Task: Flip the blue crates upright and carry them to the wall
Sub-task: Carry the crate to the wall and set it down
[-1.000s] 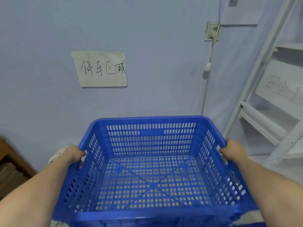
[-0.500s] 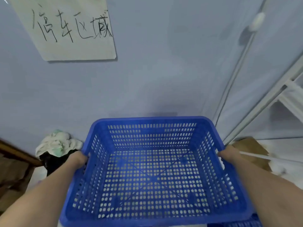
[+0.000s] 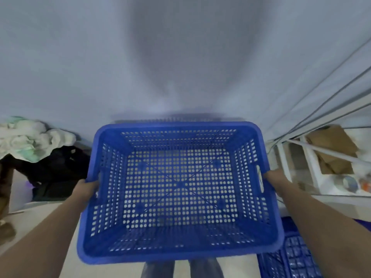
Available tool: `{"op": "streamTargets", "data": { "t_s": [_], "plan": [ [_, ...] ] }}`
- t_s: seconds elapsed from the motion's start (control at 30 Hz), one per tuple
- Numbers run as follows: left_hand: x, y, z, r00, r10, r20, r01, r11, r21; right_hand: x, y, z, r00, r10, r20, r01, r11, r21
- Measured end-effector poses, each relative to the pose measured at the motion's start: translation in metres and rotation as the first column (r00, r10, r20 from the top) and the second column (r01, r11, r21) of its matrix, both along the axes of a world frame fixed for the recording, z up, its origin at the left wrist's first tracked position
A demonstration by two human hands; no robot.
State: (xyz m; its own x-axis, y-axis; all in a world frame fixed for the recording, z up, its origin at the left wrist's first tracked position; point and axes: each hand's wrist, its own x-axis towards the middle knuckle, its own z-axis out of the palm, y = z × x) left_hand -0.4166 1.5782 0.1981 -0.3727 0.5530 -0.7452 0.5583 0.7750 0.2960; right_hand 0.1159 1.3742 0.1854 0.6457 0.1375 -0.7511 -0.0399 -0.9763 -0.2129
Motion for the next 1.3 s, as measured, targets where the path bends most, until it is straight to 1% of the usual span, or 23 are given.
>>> {"op": "streamTargets", "data": {
  "t_s": [0.07, 0.13, 0.23, 0.37, 0.53, 0.6, 0.77, 0.87, 1.03, 1.3],
  "plan": [
    [-0.001, 0.004, -0.026, 0.992, 0.092, 0.081, -0.093, 0.996, 0.012, -0.01, 0.008, -0.022, 0.999, -0.053, 0.013, 0.053, 0.999, -0.005],
    [-0.001, 0.007, -0.048, 0.98, 0.137, 0.142, -0.14, 0.99, 0.013, -0.025, 0.021, -0.034, 0.994, -0.112, 0.001, 0.112, 0.994, 0.0],
    [-0.004, 0.009, -0.091, 0.965, 0.191, 0.181, -0.193, 0.981, -0.003, -0.031, 0.03, -0.071, 0.985, -0.169, -0.029, 0.169, 0.986, 0.013],
    [-0.008, 0.013, -0.142, 0.957, 0.224, 0.187, -0.222, 0.975, -0.031, -0.032, 0.037, -0.122, 0.968, -0.248, -0.043, 0.25, 0.967, 0.057],
    [-0.008, 0.024, -0.196, 0.958, 0.223, 0.177, -0.215, 0.975, -0.065, -0.041, 0.052, -0.153, 0.954, -0.287, -0.089, 0.296, 0.95, 0.103],
    [-0.005, 0.027, -0.213, 0.963, 0.209, 0.171, -0.204, 0.978, -0.05, -0.038, 0.053, -0.167, 0.948, -0.302, -0.099, 0.313, 0.942, 0.121],
    [0.003, 0.036, -0.244, 0.97, 0.183, 0.159, -0.177, 0.983, -0.051, -0.028, 0.059, -0.196, 0.931, -0.346, -0.114, 0.359, 0.925, 0.126],
    [0.007, 0.044, -0.261, 0.965, 0.21, 0.155, -0.202, 0.977, -0.066, -0.023, 0.06, -0.211, 0.927, -0.354, -0.123, 0.367, 0.924, 0.105],
    [0.036, 0.048, -0.256, 0.959, 0.178, 0.22, -0.149, 0.978, -0.144, -0.02, 0.063, -0.231, 0.906, -0.403, -0.131, 0.417, 0.902, 0.112],
    [0.041, 0.05, -0.27, 0.942, 0.245, 0.231, -0.21, 0.964, -0.163, -0.017, 0.083, -0.25, 0.887, -0.41, -0.212, 0.438, 0.893, 0.105]
  ]
}}
